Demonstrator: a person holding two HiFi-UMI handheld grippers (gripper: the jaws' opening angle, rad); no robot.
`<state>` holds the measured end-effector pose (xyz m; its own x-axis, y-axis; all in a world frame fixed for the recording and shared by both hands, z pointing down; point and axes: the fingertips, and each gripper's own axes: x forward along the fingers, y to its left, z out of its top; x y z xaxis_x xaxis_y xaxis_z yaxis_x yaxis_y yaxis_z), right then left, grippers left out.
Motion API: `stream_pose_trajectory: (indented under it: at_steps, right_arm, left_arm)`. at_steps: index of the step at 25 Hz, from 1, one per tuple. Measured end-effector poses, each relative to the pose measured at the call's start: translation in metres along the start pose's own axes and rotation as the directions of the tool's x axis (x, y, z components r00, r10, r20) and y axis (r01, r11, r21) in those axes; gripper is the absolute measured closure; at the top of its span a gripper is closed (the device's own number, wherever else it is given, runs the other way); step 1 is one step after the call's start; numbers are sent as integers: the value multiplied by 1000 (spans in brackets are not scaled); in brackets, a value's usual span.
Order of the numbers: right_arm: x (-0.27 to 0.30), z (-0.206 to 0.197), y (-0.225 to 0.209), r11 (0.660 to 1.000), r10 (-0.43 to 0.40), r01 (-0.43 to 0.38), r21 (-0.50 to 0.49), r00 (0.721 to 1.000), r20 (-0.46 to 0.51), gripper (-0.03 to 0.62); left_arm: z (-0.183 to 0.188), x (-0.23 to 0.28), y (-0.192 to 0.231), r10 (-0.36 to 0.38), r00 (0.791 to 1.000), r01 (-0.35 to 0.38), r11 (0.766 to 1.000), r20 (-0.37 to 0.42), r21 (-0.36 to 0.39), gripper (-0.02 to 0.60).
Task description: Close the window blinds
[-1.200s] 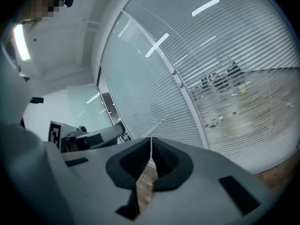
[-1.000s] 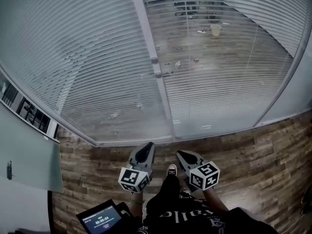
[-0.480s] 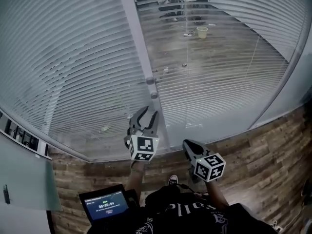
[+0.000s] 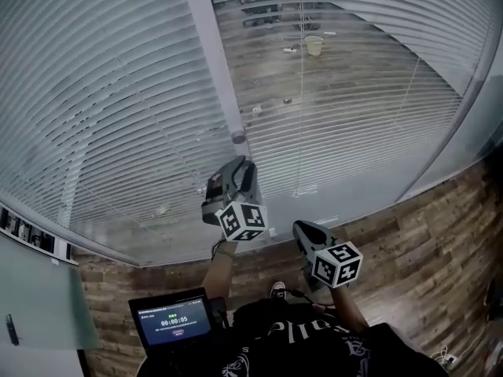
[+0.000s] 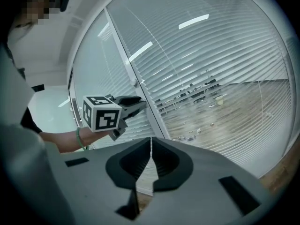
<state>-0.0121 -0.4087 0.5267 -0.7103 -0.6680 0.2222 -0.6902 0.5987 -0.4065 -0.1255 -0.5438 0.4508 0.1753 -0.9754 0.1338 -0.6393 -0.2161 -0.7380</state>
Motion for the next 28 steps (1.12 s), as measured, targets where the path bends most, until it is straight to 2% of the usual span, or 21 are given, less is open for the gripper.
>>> stream_pose_trajectory:
  at_steps: [2,3,4,5,6,7,8,9,10,12,13,14,15,16,19,21,23,24,25,27,28]
  right_arm:
    - [1,0,-3,1000,-7,7,7,1000,-1,569]
    - [3,1,-3,1000,-11,11,11,1000,-3,569]
    - [4,0,-4,1000,-14,14,15,1000,-4,569]
    - [5,0,-5,1000,-18,18,21,1000,-5,569]
    - [5,-1,-7,999,-21,21,29,1000,-6,569]
    - [5,-1,-9,999,-23,24,38,1000,-6,569]
    - [5,-1,-12,999,-25,26,44,1000,-6,569]
    - [4,-1,-15,998,-28,28,48,1000,-7,569]
    - [4,-1,-17,998,-32,32,48,999,-8,569]
    - [4,-3,-21,998,-39,39,46,999,-14,569]
    - [3,-3,-22,998,-41,41,47,999,-15,569]
    - [2,-3,-24,998,-42,42,49,999,-16,569]
    - [1,-3,-25,998,-42,43,51,999,-16,569]
    - [0,-2,-27,998,-42,43,52,999,-16,569]
    - [-2,-3,-27,997,-42,43,57,999,-18,569]
    - [-2,-4,-24,997,-40,41,63,999,-17,569]
    - [-3,-6,-24,996,-43,44,71,999,-17,569]
    - [-4,-7,-24,996,-45,46,77,999,-17,569]
    - [-5,-8,-23,995,-47,48,84,999,-17,569]
    - [-7,-8,-22,994,-48,49,94,999,-13,569]
    - [-9,-8,-23,994,-49,50,98,999,-11,569]
  left_arm:
    - [-1,-3,9,30,998,-10,923,47,-384,457]
    - [-3,-5,15,53,996,-2,791,65,-612,460]
    - [-6,-7,20,81,994,17,581,78,-814,463]
    - [-11,-8,23,111,990,52,300,89,-953,466]
    - [-17,-8,24,141,985,100,-13,97,-995,466]
    - [-20,-6,22,166,981,146,-272,104,-951,466]
    - [-21,-3,21,177,978,172,-401,108,-900,465]
    - [-21,-2,21,171,979,172,-377,114,-910,466]
    - [-19,-2,22,148,982,145,-208,116,-967,466]
    - [-13,-6,22,91,993,39,393,81,-919,461]
    - [-9,-8,19,77,996,-15,671,49,-742,448]
    - [-5,-8,14,71,997,-52,857,18,-513,445]
    - [-1,-5,9,65,998,-66,954,-11,-294,439]
    - [1,-2,3,57,998,-62,991,-39,-123,433]
    - [-3,6,0,54,997,-51,997,-60,56,446]
    - [-6,4,5,62,998,-64,993,-13,-103,450]
    - [-8,0,13,91,995,-69,896,28,-439,455]
    - [-10,-2,18,111,993,-61,771,40,-634,457]
    - [-13,-5,22,134,990,-38,582,50,-812,459]
    - [-20,-8,26,175,982,45,108,63,-993,459]
    - [-22,-8,26,185,980,85,-64,72,-994,459]
